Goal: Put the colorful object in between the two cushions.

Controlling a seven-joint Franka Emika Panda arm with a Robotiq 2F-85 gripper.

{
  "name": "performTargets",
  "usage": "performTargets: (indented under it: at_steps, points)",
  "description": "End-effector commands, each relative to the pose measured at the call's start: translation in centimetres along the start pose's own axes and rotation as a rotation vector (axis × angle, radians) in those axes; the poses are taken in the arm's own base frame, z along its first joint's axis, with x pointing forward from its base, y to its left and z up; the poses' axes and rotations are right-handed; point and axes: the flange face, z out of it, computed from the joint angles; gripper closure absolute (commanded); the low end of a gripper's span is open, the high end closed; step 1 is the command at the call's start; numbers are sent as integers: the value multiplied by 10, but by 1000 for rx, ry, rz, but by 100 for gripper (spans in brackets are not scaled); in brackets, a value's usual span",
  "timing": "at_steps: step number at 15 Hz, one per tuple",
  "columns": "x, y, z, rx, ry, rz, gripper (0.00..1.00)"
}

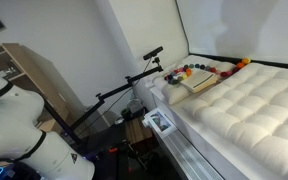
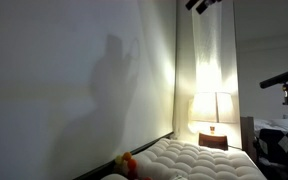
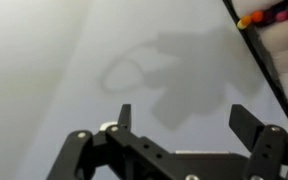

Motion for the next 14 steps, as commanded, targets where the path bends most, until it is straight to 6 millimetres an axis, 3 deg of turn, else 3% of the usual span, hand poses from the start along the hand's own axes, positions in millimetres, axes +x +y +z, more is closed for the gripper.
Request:
performTargets:
  at_steps: [1,6,12,14]
  points:
    - [-16,23,50,56,-122,23,0]
    - [-36,43,95,203,-226,2,0]
    - [-44,31,125,615,-184,-55,0]
    - [-53,28,137,639,-268,-104,0]
